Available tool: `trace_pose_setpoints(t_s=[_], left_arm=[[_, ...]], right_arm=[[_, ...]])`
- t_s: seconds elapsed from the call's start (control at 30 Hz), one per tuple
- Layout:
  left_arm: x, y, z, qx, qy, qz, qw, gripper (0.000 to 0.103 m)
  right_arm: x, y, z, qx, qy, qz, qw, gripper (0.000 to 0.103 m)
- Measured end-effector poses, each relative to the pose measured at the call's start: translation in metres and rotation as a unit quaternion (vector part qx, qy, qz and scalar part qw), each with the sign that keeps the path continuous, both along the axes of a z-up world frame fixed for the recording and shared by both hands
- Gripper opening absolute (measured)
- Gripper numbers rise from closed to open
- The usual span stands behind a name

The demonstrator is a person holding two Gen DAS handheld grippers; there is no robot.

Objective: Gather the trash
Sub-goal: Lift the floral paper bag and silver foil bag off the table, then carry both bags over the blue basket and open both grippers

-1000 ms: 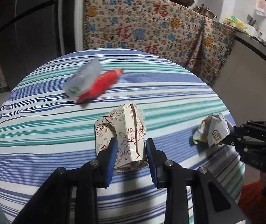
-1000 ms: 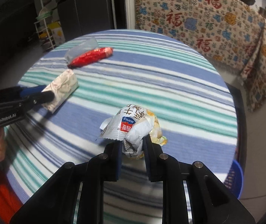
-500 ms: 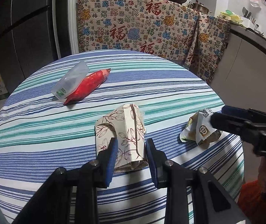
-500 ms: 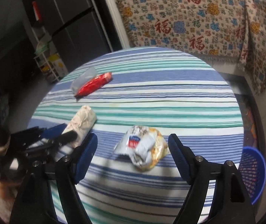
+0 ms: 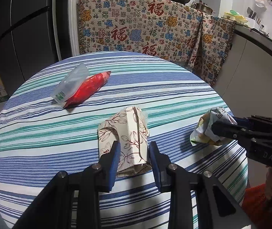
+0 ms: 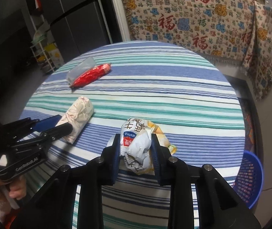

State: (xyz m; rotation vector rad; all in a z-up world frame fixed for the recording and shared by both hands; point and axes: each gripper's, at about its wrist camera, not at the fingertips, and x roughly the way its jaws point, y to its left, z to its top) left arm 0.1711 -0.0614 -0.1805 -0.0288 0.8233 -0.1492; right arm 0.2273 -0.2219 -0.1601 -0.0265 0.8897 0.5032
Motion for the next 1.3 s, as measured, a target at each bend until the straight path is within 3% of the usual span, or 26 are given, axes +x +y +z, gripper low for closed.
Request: trace_pose_setpoints(t_s=[1.3], left_arm=[[-0.004,-0.007,0.013,-0.047,-0.021,-0.048,0.9975,0.025]], right_arm=[[-0.011,-0.029,0.007,0.019,-0.012,-0.005,1.000,0.028]])
